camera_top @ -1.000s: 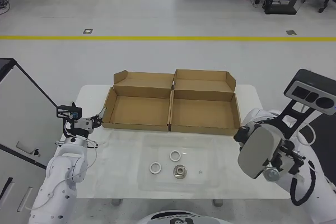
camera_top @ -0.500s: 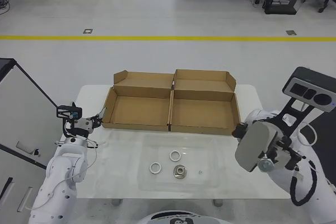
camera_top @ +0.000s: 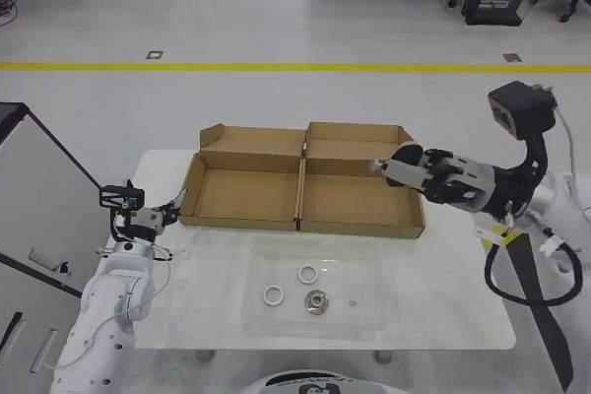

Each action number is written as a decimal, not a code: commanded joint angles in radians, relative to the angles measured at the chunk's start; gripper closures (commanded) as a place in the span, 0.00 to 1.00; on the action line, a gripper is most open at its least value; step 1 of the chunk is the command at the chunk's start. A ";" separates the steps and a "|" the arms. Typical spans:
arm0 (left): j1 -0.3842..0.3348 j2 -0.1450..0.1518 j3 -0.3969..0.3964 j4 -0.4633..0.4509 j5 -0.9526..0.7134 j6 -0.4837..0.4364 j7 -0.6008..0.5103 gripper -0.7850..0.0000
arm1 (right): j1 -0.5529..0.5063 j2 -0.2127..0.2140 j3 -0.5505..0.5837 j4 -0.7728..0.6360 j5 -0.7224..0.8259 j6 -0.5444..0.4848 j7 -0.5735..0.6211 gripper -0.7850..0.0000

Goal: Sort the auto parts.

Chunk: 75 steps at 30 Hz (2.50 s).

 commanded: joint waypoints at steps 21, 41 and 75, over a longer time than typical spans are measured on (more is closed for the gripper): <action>0.000 0.000 0.000 0.000 0.000 0.000 0.000 0.00 | 0.260 0.063 -0.096 0.225 -0.522 0.073 0.473 1.00; 0.000 0.000 0.000 0.000 0.000 0.000 0.000 0.00 | 0.802 0.145 -0.816 0.570 -0.399 -0.003 0.516 1.00; 0.000 0.000 0.000 0.000 0.000 0.000 0.000 0.00 | 0.951 0.064 -1.050 0.750 -0.536 0.002 0.384 1.00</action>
